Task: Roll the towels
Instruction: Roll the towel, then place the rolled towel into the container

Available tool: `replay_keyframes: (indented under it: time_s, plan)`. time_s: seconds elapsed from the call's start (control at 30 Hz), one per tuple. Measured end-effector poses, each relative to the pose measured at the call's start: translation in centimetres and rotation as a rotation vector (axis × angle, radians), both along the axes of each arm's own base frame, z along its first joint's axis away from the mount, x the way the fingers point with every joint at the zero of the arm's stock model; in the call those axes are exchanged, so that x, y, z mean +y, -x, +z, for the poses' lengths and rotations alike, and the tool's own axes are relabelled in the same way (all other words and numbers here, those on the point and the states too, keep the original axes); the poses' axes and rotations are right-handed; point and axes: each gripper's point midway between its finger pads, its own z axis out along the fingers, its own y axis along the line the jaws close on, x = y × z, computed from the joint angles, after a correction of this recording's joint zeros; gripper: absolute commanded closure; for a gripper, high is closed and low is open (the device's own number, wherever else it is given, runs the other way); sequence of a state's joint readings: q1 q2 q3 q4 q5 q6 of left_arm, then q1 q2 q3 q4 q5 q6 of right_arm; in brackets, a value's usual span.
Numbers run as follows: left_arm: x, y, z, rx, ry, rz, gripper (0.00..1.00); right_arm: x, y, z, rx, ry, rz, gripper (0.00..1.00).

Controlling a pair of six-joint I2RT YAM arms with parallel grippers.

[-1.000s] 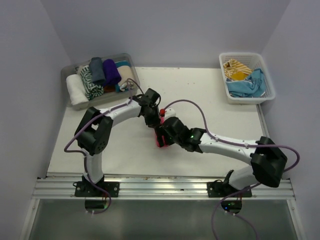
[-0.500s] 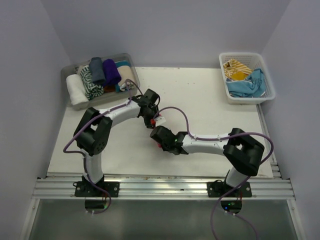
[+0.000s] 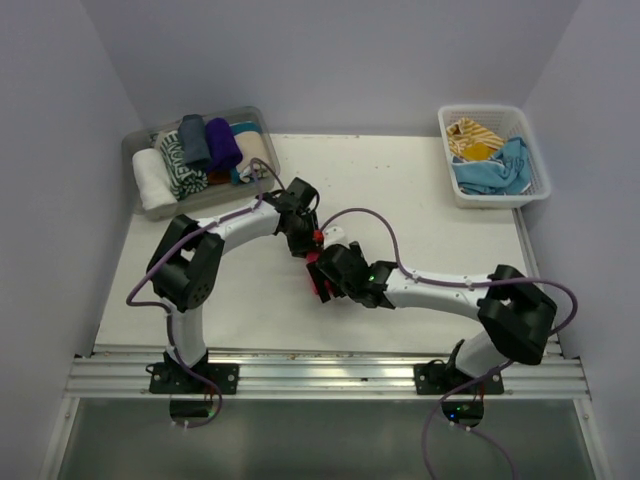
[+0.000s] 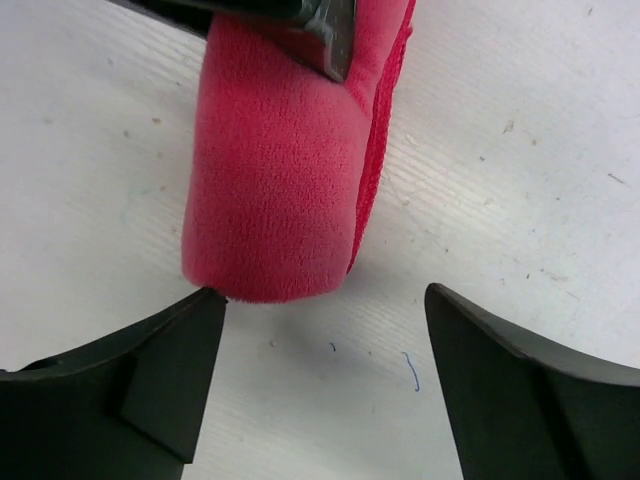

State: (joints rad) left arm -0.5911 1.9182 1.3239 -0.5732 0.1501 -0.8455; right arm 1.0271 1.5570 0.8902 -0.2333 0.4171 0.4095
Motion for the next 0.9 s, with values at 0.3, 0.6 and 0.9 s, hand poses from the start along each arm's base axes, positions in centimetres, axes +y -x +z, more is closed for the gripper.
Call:
replay_keyframes:
  time_s: [0.3, 0.6, 0.9]
  plan:
    - [0.0, 0.0, 0.0, 0.001, 0.002, 0.0, 0.6, 2.5, -1.3, 3.5, -0.049, -0.071, 0.029, 0.05]
    - [0.1, 0.1, -0.1, 0.006, 0.004, 0.003, 0.6, 4.0, -2.3, -1.2, 0.014, 0.023, 0.017, 0.46]
    - [0.5, 0.4, -0.4, 0.021, -0.007, 0.002, 0.25, 3.8, -2.9, -1.4, 0.049, -0.061, -0.027, 0.92]
